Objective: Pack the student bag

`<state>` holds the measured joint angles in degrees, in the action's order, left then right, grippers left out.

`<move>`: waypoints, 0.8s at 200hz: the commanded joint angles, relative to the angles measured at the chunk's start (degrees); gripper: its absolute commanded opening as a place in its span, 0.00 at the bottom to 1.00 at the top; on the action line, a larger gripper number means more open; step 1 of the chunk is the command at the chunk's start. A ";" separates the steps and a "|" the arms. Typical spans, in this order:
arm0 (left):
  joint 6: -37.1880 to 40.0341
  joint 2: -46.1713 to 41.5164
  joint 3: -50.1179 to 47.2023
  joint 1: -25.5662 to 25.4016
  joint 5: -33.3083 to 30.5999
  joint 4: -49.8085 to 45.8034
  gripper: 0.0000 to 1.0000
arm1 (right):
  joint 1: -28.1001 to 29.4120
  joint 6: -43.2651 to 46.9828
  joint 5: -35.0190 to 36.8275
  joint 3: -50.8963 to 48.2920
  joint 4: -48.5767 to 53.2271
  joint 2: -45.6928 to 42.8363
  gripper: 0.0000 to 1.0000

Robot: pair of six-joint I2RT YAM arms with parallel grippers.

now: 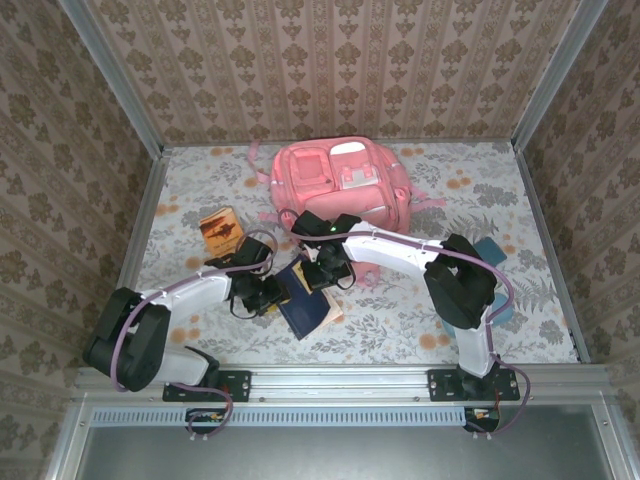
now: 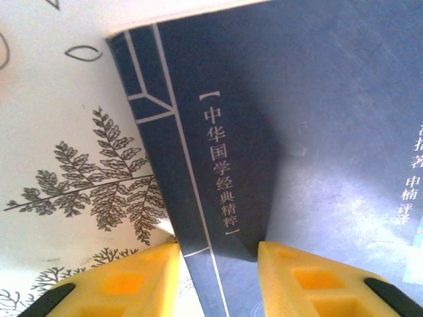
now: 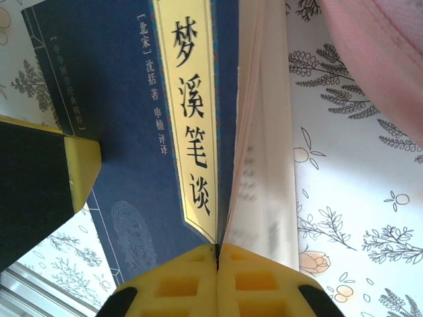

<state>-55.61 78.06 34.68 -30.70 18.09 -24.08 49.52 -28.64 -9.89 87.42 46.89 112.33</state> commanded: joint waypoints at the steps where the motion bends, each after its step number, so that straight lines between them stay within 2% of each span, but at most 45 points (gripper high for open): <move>1: 2.01 -1.28 1.43 0.97 -1.79 -2.94 0.39 | 0.24 -0.26 -1.63 0.42 -0.43 -3.45 0.02; 23: 3.86 -5.74 1.98 4.14 -0.13 -4.11 0.49 | -0.80 0.25 -4.69 -1.07 -3.55 -6.05 0.00; 37: 5.32 -8.97 1.96 8.99 1.84 -4.64 0.58 | -1.95 0.43 -8.09 -2.17 -6.14 -7.89 0.00; 64: 7.84 -13.75 2.40 14.85 5.97 -5.09 0.83 | -4.92 -0.22 -15.43 -3.07 -10.08 -10.80 0.00; 84: 8.24 -16.09 2.62 17.68 10.94 -2.33 0.95 | -7.14 -1.36 -20.30 -3.28 -12.86 -13.09 0.00; 120: 9.27 -18.67 6.94 20.61 12.41 -3.23 1.00 | -10.69 -2.94 -26.11 -1.79 -15.78 -17.53 0.00; 160: 9.45 -20.32 12.59 21.66 13.37 -2.23 1.00 | -14.78 -3.67 -25.71 -1.13 -17.78 -22.79 0.00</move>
<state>-47.70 59.24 43.29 -9.52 28.84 -27.14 36.77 -31.31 -32.67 84.64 32.53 94.30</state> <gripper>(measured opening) 0.999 0.052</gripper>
